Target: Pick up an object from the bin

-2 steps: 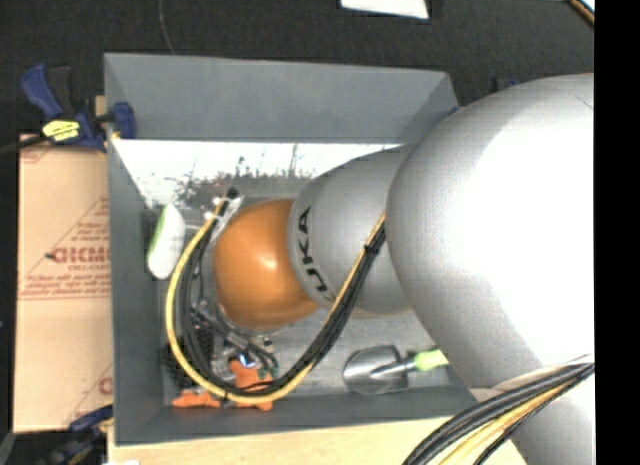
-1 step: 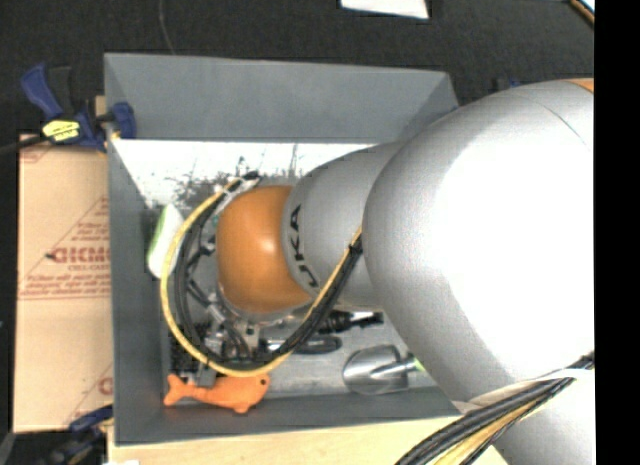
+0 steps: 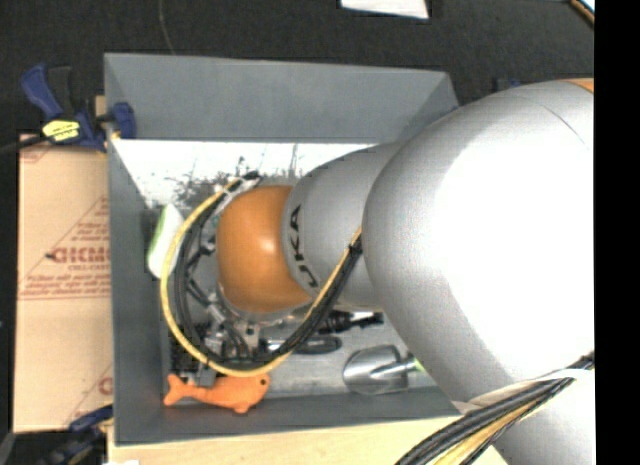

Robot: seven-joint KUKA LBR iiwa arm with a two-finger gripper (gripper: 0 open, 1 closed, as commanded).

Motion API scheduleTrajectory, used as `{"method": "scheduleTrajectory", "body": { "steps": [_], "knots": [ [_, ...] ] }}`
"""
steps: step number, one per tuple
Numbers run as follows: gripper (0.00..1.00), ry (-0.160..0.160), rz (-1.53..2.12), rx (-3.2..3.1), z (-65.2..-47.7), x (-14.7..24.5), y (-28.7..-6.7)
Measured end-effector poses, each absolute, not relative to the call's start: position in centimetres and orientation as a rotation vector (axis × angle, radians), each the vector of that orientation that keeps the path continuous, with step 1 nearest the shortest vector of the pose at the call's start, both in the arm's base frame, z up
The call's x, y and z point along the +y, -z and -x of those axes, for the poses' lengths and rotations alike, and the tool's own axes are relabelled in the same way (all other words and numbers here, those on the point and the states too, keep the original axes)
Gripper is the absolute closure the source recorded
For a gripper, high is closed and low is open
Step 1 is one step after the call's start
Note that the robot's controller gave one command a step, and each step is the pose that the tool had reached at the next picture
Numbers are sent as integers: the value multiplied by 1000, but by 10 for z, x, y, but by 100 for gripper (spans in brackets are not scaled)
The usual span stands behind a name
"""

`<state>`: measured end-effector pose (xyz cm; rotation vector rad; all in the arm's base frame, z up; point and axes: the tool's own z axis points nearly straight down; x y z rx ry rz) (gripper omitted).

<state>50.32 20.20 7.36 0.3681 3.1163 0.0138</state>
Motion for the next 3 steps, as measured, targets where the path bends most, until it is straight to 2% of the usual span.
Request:
{"method": "scheduleTrajectory", "body": {
  "steps": [1,3],
  "knots": [
    [100,-14,-369,3116,-503,202,-75],
    [100,-9,-372,3115,-503,199,-123]
  ]
}}
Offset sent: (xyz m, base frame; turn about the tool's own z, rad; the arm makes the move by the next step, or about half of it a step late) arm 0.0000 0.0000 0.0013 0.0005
